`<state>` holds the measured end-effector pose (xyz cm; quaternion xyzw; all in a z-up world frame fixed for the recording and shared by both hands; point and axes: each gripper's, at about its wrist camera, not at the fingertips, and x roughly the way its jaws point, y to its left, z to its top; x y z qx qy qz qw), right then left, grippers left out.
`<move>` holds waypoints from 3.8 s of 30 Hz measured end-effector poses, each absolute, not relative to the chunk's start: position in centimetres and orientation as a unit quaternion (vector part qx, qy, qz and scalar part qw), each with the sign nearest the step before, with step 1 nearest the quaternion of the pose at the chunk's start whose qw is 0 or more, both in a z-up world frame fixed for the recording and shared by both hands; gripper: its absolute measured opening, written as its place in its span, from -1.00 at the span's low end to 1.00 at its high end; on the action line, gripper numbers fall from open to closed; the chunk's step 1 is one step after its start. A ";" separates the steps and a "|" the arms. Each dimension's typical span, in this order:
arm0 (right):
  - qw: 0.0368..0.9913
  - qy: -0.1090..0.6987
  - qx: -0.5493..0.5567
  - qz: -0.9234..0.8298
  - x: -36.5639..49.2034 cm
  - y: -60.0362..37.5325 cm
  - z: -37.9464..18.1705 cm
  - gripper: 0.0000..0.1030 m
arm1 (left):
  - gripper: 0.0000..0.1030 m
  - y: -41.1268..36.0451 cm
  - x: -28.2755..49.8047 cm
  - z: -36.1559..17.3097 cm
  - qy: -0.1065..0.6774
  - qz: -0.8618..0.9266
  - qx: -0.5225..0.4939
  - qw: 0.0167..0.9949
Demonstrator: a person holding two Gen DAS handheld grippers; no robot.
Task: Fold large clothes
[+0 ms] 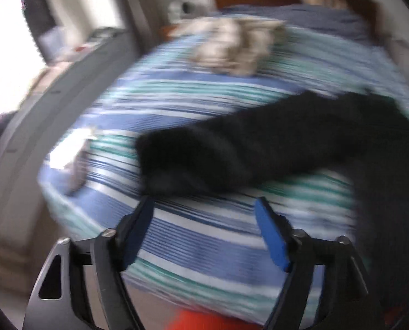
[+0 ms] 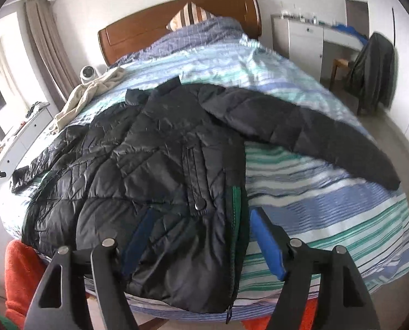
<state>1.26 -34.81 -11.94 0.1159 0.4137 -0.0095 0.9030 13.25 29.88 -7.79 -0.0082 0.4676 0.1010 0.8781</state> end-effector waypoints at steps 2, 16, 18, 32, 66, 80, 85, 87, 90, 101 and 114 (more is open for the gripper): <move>0.891 0.437 0.121 -0.006 1.7 -35.1 -13.2 0.44 | 0.68 25.7 11.8 -8.6 0.481 0.016 -0.026 0.876; 0.859 0.489 0.150 0.033 2.6 -36.0 -17.1 -0.50 | -0.44 11.6 8.7 -17.1 0.556 -0.137 -0.037 0.819; 0.859 0.488 0.150 0.031 2.5 -36.1 -16.8 -0.63 | -0.60 10.8 7.9 -16.5 0.549 -0.139 -0.021 0.824; 0.876 0.470 0.114 0.006 0.6 -35.2 -15.1 -0.10 | 0.55 10.5 5.6 -13.3 0.483 -0.089 -0.006 0.871; 0.905 0.311 0.257 -0.132 -0.9 -46.9 -11.9 0.16 | 0.99 6.9 6.7 -7.1 0.364 -0.089 -0.073 0.924; 0.759 0.209 0.568 -0.241 -1.5 -64.6 -22.6 0.16 | 0.99 7.4 5.4 -9.9 0.397 -0.052 -0.040 0.916; 0.757 0.230 0.557 -0.254 1.6 -66.5 -23.3 0.12 | 0.99 7.4 5.3 -10.6 0.405 -0.044 -0.040 0.913; 0.763 0.250 0.527 -0.277 2.4 -66.7 -23.1 -0.57 | 0.99 7.5 5.2 -10.8 0.407 -0.040 -0.039 0.912; 0.814 0.254 0.437 -0.287 3.7 -64.3 -19.0 -0.77 | 0.99 7.7 4.6 -10.8 0.401 -0.030 -0.024 0.915; 0.982 0.186 0.045 -0.012 9.5 -36.3 -0.5 -0.78 | 0.99 7.8 4.3 -10.6 0.394 -0.038 -0.022 0.918; 0.937 0.304 -0.054 0.166 12.5 -16.5 -11.9 -0.27 | 0.99 9.1 4.0 -9.7 0.384 -0.030 -0.049 0.922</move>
